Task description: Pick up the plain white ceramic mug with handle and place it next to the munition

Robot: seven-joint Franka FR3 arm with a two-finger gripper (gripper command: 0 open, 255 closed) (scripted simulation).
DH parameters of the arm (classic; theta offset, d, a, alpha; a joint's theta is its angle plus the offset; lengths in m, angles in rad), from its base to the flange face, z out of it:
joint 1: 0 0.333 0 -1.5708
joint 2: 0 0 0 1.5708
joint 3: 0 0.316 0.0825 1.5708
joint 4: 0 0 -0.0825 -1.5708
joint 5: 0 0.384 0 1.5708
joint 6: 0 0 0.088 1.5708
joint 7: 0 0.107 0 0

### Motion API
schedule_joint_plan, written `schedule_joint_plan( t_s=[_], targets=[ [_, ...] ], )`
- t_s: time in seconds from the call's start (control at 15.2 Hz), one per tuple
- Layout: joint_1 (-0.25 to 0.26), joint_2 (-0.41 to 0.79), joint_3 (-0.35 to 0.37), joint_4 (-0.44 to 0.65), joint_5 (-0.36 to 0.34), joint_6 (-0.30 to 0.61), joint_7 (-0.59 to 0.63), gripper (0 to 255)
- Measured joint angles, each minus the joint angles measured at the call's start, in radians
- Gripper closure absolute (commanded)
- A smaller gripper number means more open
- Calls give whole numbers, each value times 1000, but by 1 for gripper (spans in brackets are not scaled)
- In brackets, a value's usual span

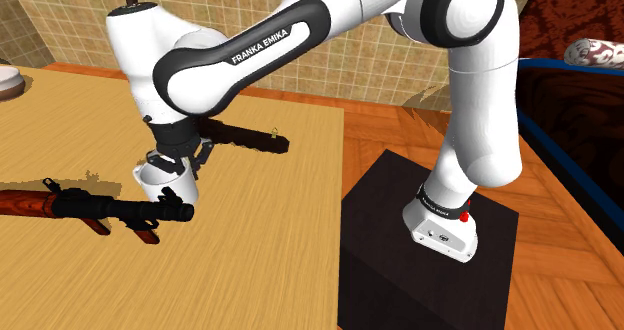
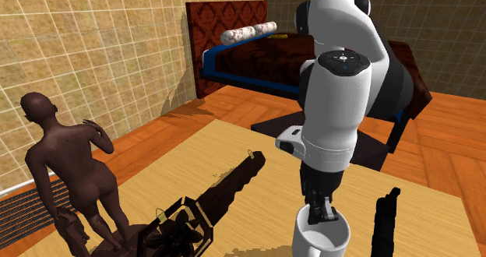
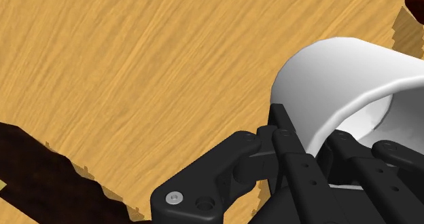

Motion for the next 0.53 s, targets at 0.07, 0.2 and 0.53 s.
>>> schedule_joint_plan(
  t_s=[0.07, 0.2, 0.53],
  targets=[
    [1, 6, -1, -7, -3, 12, 2, 255],
    [2, 14, -3, -24, -7, 38, 5, 255],
    [3, 21, -5, -27, -9, 47, 6, 255]
  ],
)
